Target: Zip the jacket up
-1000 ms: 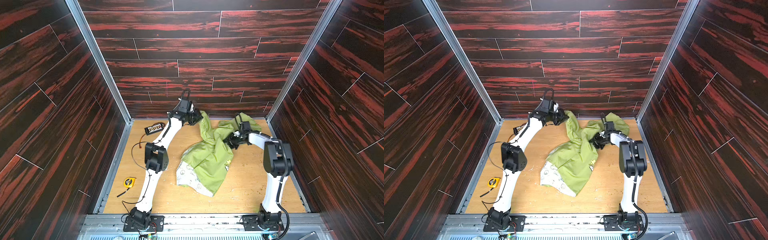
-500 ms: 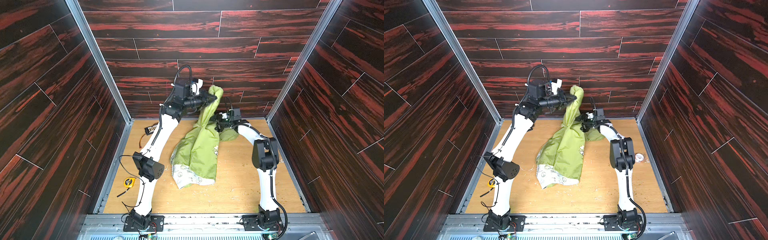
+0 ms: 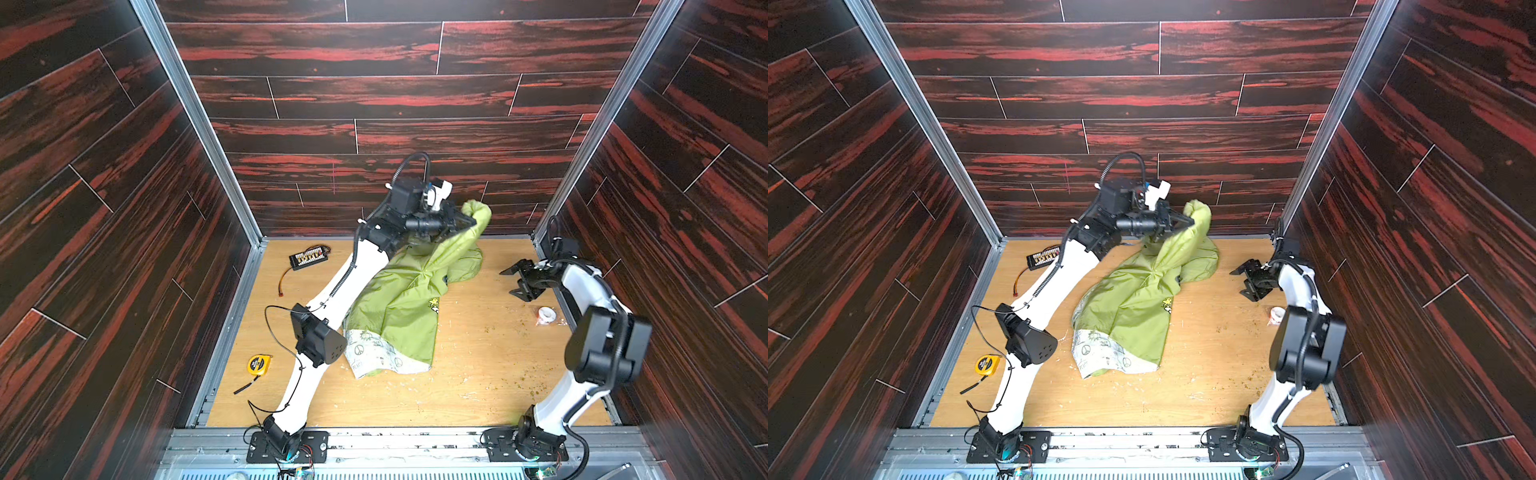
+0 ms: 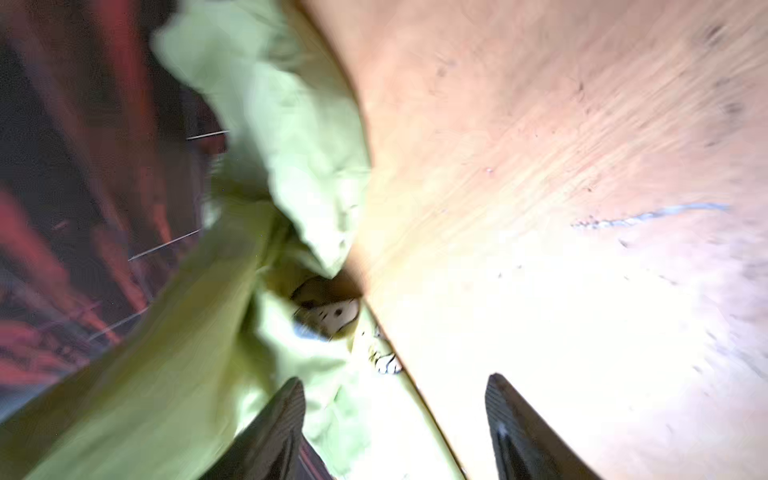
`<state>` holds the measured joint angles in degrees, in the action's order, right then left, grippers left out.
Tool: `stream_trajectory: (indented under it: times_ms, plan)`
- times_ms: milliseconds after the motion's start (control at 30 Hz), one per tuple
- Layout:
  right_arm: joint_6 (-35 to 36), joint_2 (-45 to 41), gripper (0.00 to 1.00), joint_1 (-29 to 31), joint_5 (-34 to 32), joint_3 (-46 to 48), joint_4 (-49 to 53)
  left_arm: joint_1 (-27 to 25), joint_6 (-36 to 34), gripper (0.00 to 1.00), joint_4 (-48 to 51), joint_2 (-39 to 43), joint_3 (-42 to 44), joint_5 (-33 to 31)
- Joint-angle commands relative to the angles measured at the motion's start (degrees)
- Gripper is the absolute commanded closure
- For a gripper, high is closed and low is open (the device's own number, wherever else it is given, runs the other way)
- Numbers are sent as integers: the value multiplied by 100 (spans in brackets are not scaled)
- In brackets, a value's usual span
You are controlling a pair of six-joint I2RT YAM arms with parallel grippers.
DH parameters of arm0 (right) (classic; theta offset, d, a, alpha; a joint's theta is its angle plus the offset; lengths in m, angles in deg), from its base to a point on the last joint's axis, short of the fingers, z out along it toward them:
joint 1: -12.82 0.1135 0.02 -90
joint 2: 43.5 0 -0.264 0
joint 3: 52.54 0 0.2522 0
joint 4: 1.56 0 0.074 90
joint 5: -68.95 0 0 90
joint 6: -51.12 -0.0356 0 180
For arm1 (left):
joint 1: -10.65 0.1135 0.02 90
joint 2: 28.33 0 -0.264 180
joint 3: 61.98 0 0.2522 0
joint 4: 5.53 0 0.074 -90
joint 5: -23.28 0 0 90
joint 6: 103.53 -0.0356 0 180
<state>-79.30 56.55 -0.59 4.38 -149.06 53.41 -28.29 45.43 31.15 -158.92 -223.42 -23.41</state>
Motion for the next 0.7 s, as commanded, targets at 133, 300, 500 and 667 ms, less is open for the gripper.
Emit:
stream_trajectory:
  times_ms: [133,300,500,667]
  plan:
    - [480,-701,29,-54,-18,-135,548,-972,-947,74,1196,-589,-88,487]
    - [645,-906,29,-140,-134,-28,682,-1274,-2255,30,2882,-546,-438,59]
    - [624,-1117,29,-101,-91,234,516,-1057,-2891,0,3304,556,578,-872]
    - [735,-1124,30,525,-156,149,416,-296,-2857,1,2984,1714,2112,-1911]
